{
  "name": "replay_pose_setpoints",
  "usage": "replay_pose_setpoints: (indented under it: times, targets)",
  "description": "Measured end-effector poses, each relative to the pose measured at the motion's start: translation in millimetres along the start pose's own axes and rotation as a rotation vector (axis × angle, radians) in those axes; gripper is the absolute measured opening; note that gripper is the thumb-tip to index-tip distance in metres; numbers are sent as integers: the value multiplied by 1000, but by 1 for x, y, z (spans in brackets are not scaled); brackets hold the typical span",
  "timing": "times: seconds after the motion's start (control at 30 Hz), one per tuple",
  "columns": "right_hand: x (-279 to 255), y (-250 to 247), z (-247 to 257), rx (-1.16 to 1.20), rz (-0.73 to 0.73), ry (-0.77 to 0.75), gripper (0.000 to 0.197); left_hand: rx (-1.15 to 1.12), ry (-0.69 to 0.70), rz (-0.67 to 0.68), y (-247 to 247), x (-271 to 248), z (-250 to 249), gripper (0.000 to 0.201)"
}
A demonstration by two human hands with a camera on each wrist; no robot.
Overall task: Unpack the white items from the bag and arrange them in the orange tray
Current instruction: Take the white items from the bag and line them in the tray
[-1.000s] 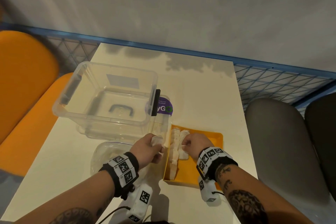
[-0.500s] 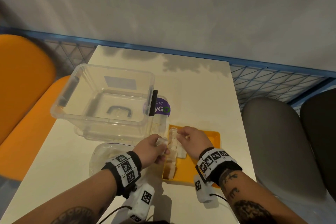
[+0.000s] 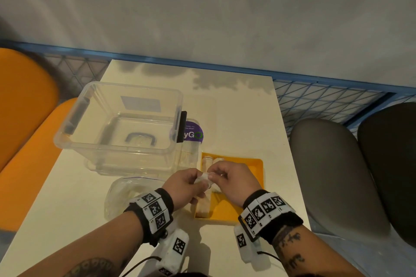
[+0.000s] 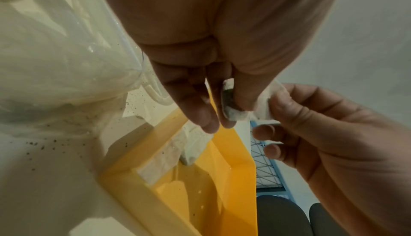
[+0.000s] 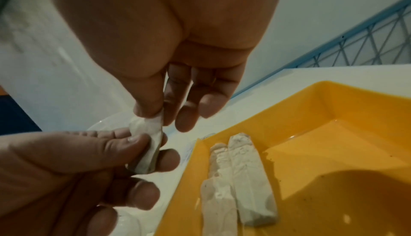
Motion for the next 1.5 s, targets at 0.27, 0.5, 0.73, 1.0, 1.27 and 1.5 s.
replay_pose_setpoints:
  times: [0.27,0.5,0.73,1.0,1.27,1.5]
  targets:
    - [-8,-2,-48,-254,101,131,15,323,11,-150,-19,8,17,14]
    - [-4,40,-69,-429,391,184,15,567,27,-95,-9,14,13,45]
    - [34,32,-72,-447,234,206,10,591,27,-77,-9,17,11,51]
    - [46,31,-75,-401,197,219,9,595,18,-67,-9,16,9,51]
    - [50,33,-73,-363,176,213,11,620,32,-66,-8,15,7,52]
    - [26,20,-65,-297,59,180,34,662,78,-132,-41,0,5,23]
Point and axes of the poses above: each hand's wrist, its own x-axis towards the middle knuckle, its own y-axis out of the palm, z = x × y, the point moved 9 cm from there along x, towards the middle knuckle, and after that the axes turned 3 degrees about x, right-handed, at the moved point
